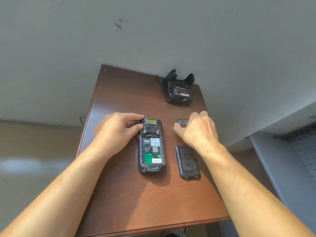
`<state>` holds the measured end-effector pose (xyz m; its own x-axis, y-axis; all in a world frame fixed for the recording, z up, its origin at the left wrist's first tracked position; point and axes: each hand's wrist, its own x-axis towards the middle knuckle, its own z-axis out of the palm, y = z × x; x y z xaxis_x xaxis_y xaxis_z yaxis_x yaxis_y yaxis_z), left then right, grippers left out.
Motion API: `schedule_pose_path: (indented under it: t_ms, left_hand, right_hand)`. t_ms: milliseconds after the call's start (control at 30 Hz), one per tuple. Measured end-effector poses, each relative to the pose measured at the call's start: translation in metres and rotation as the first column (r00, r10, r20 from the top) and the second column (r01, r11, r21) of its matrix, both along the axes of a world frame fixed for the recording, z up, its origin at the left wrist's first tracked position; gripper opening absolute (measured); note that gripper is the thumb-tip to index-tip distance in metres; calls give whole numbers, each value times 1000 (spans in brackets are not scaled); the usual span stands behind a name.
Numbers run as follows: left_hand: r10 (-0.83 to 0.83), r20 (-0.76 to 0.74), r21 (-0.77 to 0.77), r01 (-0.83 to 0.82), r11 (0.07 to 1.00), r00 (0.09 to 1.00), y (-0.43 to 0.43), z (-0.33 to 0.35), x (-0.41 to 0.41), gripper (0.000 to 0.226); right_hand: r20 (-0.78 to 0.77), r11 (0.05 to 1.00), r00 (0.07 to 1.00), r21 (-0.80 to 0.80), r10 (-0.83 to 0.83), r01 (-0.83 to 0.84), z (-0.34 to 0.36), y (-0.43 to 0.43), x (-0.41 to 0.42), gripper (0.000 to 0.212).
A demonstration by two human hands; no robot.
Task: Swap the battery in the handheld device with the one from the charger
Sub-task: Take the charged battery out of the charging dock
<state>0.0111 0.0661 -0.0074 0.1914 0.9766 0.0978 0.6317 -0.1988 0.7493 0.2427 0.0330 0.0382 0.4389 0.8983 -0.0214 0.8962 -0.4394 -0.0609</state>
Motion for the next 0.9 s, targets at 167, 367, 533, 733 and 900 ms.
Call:
schedule_pose_path:
  t_ms: [167, 367, 533, 733, 900]
  left_hand:
    - [-13, -13, -10, 13, 1000, 1000, 1, 2, -1, 28]
    - [-24, 2, -1, 24, 1000, 1000, 1, -2, -4, 28]
    - [-16, 13, -8, 16, 1000, 1000, -3, -3, -4, 29]
    - [-76, 27, -56, 77, 995, 997, -1, -5, -12, 35]
    - [-74, 31, -58, 75, 995, 997, 7, -5, -11, 32]
  right_hand:
    - [7, 998, 1000, -51, -30, 30, -2, 1, -6, 69]
    - [17, 997, 999, -66, -41, 42, -4, 1, -10, 70]
    - [65, 996, 995, -63, 71, -67, 10, 9, -2, 76]
    - [171, 929, 926, 100, 336, -355, 57, 72, 32, 63]
    - [235, 878, 847, -183, 477, -443, 47, 110, 42, 59]
